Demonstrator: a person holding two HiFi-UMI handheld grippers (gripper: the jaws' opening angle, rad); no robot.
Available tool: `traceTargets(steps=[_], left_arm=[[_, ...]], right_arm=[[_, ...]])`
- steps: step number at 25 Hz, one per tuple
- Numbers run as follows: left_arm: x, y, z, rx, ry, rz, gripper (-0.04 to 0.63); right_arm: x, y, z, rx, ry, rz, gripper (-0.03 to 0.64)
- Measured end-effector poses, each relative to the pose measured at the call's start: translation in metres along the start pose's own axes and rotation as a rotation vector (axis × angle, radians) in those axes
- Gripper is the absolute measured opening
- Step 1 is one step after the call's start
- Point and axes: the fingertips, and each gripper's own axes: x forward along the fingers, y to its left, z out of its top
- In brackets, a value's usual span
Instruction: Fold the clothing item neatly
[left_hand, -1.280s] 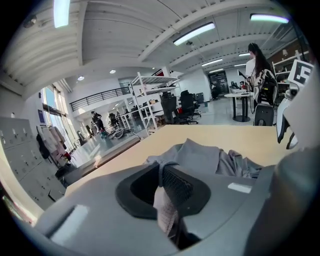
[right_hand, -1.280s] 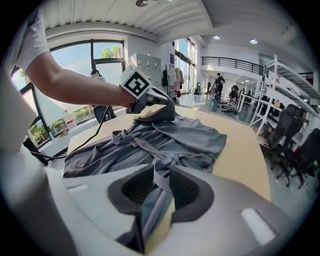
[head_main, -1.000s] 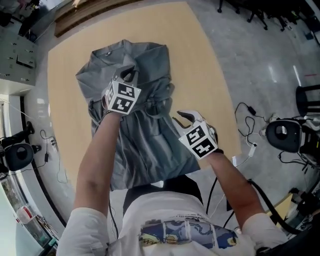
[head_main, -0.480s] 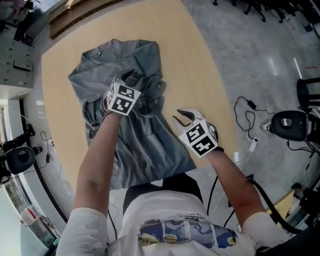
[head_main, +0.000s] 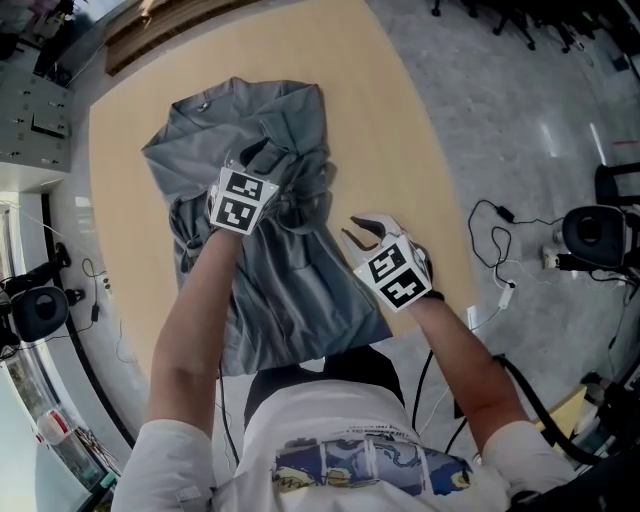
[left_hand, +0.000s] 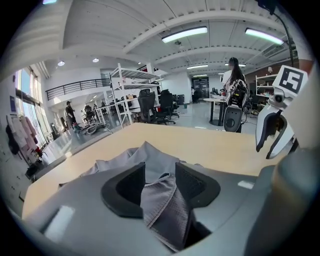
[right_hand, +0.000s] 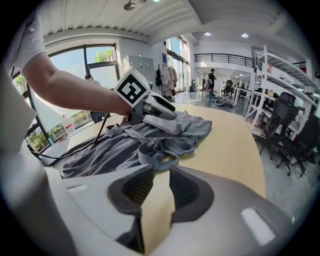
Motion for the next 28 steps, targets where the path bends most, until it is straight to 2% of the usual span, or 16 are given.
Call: traceTargets(steps=[6,14,18,23,28], left_arm=[[-0.03,0.003,-0.004,-0.047,-0.014,0.017,0.198],[-0.088,-0.016,-0.024,-0.134,-0.041,0.02,0.197],[-0.125,-0.025,-0.034,-0.151,-0.057,0.028,0.198],[-0.18,-0.045,-0.047,-0.191,-0.117,0.024,0.196],[-0.245,-0.069,-0.082,-0.21,-0.151,0.025,0.196]], right_arm=[[0.003,0.002,0.006,-0.018,-0.005,0.008,0.087],[0.007,0.021,0.013,-0.083,-0.007,0.014,0.087],[0.008,0.046,0.026,-0.107,-0.012,0.019,0.087],[0.003,0.081,0.034,-0.134,-0.017,0.004,0.087],[-0.008,0.117,0.023,-0.13,-0.021,-0.039,0.087]])
